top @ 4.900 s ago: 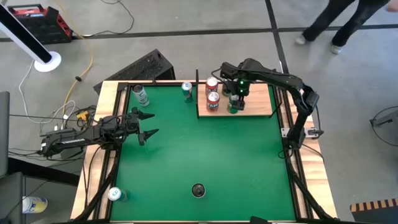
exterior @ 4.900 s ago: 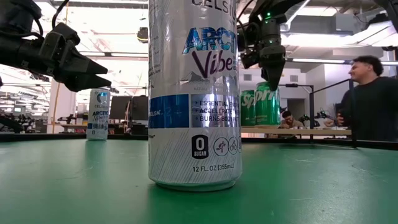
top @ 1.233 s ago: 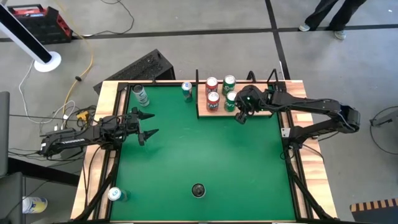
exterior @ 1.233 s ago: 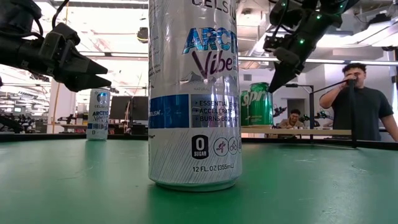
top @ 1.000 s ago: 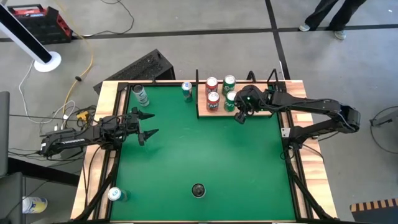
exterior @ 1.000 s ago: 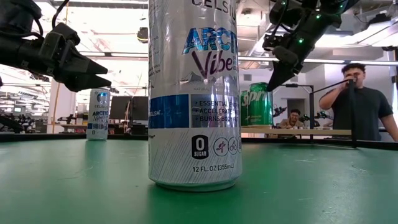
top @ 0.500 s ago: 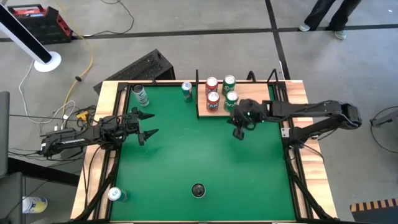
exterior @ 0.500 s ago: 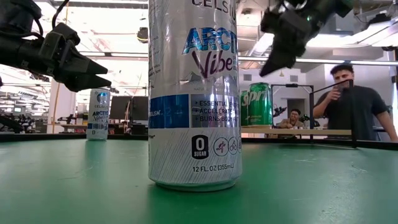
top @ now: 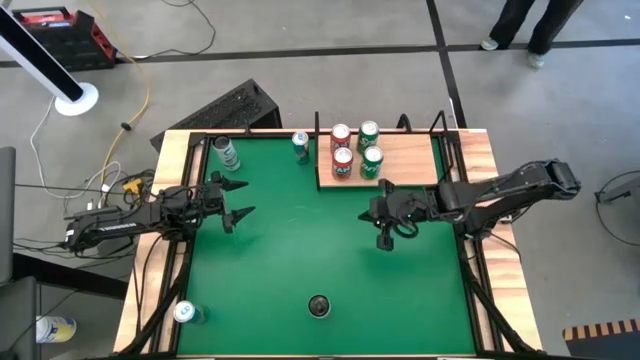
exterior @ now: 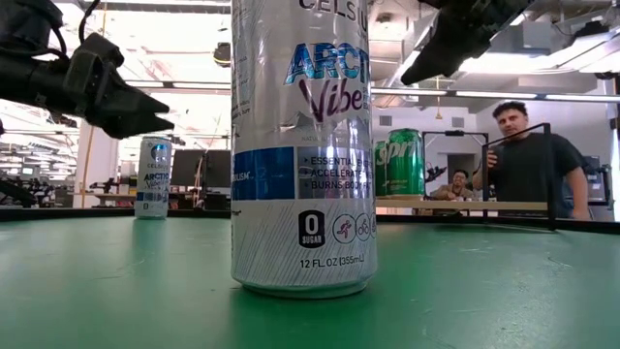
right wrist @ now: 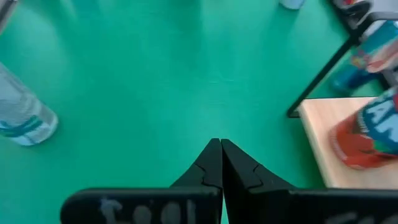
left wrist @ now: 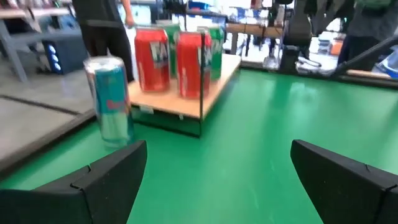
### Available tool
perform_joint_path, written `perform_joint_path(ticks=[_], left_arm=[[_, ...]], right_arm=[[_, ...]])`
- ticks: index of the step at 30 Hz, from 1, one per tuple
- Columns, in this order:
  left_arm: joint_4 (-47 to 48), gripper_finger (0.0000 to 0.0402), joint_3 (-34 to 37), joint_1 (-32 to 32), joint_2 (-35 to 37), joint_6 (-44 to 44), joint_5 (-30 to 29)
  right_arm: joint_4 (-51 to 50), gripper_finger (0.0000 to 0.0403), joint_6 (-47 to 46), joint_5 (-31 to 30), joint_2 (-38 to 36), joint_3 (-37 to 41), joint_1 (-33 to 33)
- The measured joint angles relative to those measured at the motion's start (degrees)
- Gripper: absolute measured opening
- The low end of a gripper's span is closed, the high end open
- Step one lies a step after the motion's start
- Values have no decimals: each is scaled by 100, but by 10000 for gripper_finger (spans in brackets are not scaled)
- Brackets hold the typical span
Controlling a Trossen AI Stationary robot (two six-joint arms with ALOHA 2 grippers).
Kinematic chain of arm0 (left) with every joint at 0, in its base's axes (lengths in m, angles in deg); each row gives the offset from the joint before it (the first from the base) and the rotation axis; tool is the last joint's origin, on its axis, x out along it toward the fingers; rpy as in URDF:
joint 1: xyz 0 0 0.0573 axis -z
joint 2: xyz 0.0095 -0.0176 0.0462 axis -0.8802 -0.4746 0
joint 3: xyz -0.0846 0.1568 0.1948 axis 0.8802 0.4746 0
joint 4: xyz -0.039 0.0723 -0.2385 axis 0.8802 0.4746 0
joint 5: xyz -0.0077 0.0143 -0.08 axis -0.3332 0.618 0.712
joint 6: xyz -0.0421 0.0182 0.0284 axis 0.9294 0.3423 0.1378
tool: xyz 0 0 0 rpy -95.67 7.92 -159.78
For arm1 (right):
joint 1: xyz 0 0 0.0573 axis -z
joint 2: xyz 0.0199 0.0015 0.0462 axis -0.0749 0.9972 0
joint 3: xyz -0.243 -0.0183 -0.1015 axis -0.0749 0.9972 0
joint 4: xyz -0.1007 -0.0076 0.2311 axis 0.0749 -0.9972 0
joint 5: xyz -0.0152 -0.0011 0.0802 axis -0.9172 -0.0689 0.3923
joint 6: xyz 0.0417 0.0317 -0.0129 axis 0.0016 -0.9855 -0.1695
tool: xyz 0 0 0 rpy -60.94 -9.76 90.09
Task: Place canned beverage on shelf
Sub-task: Put the top blue soda can on the shelf
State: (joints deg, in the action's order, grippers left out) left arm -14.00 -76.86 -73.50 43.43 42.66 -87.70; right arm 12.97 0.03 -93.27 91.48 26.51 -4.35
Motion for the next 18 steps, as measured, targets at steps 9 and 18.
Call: perform_joint_path(ticks=[9, 18], left_arm=[[-662, 382, -3, -1, 7, 2240, -176], [-754, 382, -6, -1, 0, 2634, -293]], right_arm=[[-81, 22, 653, -426, 0, 0, 244], [-97, 34, 754, -411, 0, 0, 809]])
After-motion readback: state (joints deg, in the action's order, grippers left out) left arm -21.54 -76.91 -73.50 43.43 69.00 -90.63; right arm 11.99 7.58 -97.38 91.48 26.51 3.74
